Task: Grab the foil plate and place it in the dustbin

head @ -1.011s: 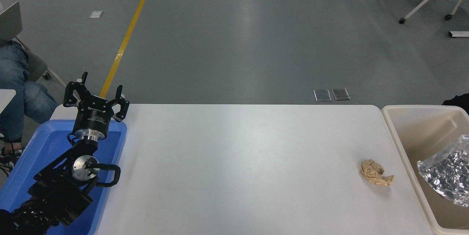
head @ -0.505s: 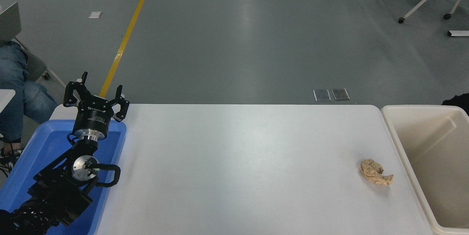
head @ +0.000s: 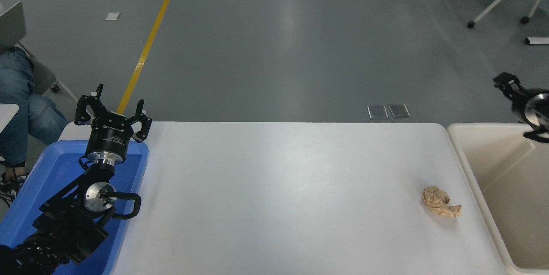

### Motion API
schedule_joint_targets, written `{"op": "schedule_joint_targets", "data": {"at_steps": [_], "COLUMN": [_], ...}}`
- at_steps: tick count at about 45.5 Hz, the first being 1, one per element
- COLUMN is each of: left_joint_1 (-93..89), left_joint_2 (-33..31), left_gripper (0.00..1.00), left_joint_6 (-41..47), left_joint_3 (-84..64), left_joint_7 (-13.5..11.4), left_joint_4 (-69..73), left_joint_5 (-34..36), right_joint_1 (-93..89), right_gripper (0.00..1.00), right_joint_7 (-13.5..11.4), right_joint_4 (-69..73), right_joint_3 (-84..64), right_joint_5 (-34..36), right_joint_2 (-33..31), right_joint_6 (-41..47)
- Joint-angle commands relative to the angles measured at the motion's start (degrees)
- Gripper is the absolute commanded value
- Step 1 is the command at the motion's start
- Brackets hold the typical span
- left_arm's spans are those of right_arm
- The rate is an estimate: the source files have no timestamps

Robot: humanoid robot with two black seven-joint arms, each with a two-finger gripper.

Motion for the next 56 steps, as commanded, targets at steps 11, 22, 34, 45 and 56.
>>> {"op": "schedule_joint_targets", "data": {"at_steps": [11, 22, 34, 45, 56], "left_joint_1": [0.01, 0.01, 0.01, 0.01, 0.01], "left_joint_2": [0.00, 0.00, 0.00, 0.00, 0.00], "left_gripper": [0.99, 0.99, 0.99, 0.99, 0.99], "left_joint_6": [0.00, 0.00, 0.09, 0.00, 0.00], "left_joint_3": [0.09, 0.09, 0.09, 0.09, 0.09], "left_joint_7": [0.00, 0.00, 0.00, 0.00, 0.00], "left_joint_4": [-0.01, -0.01, -0.01, -0.01, -0.01], "left_joint_5": [0.01, 0.01, 0.01, 0.01, 0.01], "right_joint_1": [20.16, 31.68, 45.74, 55.41, 56.56], "right_gripper": [1.00, 1.00, 1.00, 1.00, 1.00], "right_joint_7": [-0.27, -0.36, -1.85, -2.03, -2.03], "right_joint_4": [24.59, 38.39, 56.41, 65.38, 65.82], "right_joint_3": [-10.95, -15.43, -19.04, -19.83, -19.57], "right_joint_5": [-7.60, -7.60, -7.51, -7.51, -7.51], "right_joint_2": [9.13, 7.37, 2.98, -1.16, -1.25], "right_joint_6": [16.58, 21.77, 24.49, 26.43, 26.69]}}
